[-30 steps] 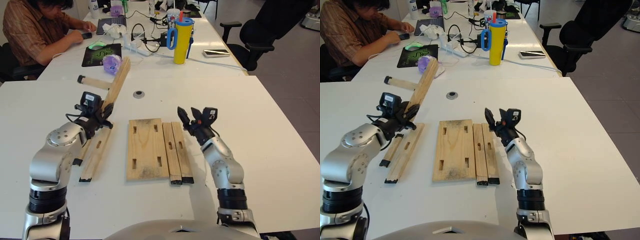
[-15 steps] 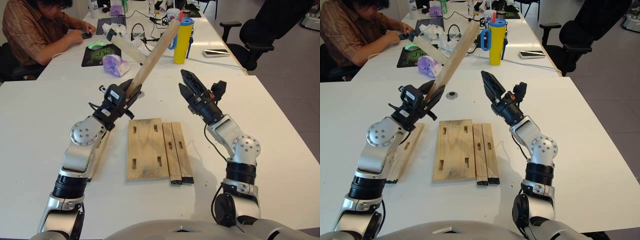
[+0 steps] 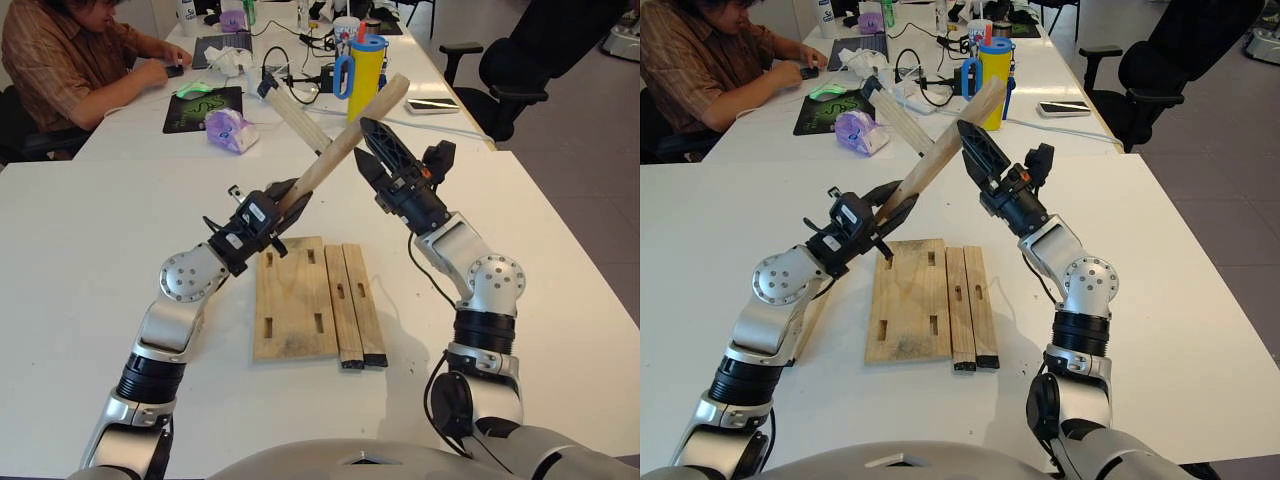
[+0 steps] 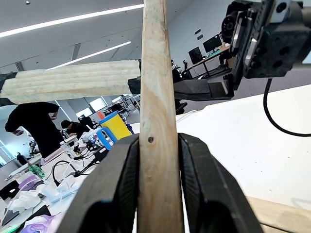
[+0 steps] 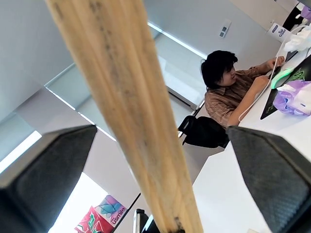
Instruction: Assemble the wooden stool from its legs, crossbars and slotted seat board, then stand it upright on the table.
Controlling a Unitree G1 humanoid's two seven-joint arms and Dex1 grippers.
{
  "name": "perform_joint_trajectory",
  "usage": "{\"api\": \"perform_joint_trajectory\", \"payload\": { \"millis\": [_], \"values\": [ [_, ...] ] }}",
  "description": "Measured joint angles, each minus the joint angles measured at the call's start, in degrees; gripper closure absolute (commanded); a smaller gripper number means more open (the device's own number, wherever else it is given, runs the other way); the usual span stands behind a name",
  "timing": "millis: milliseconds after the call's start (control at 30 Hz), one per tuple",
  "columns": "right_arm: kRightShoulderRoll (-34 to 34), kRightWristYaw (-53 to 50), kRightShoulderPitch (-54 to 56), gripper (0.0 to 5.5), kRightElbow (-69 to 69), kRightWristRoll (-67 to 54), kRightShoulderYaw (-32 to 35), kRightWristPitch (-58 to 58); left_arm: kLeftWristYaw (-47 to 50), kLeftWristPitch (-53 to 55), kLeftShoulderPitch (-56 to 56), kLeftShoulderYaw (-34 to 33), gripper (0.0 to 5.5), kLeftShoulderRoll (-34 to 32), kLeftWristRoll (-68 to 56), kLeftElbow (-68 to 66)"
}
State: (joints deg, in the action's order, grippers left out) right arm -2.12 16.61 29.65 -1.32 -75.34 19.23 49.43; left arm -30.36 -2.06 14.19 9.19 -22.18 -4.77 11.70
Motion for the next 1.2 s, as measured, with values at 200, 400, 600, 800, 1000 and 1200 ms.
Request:
{"api": "perform_joint_trajectory", "payload": {
  "millis": [200,400,600,800,1000,1200],
  "values": [
    [-0.5,0.5,0.0,1.35,0.8,0.2,-0.7,0.0,-1.3,0.0,-0.7,1.1,4.43,0.0,0.4,0.6],
    [-1.8,2.4,0.0,2.25,1.0,1.3,-1.7,-0.7,-1.4,0.0,-0.7,0.9,4.43,0.0,0.4,0.6],
    [-3.1,4.2,-0.1,3.18,0.9,3.0,-1.5,-2.2,-1.4,0.0,-0.7,0.8,4.43,0.0,0.4,0.6],
    [-3.7,7.4,-0.1,3.44,0.6,10.3,-3.7,-7.2,-1.2,1.6,-0.7,0.6,4.43,0.4,0.4,0.4],
    [-4.0,9.6,-0.2,3.44,0.0,11.4,-3.3,-7.9,0.8,1.8,-0.6,-0.6,3.58,2.0,0.4,0.4],
    [-5.0,10.2,-0.1,3.44,-2.0,11.2,-0.7,-7.9,1.5,7.7,-1.2,-1.6,2.76,3.5,-3.2,3.9]
  ]
}}
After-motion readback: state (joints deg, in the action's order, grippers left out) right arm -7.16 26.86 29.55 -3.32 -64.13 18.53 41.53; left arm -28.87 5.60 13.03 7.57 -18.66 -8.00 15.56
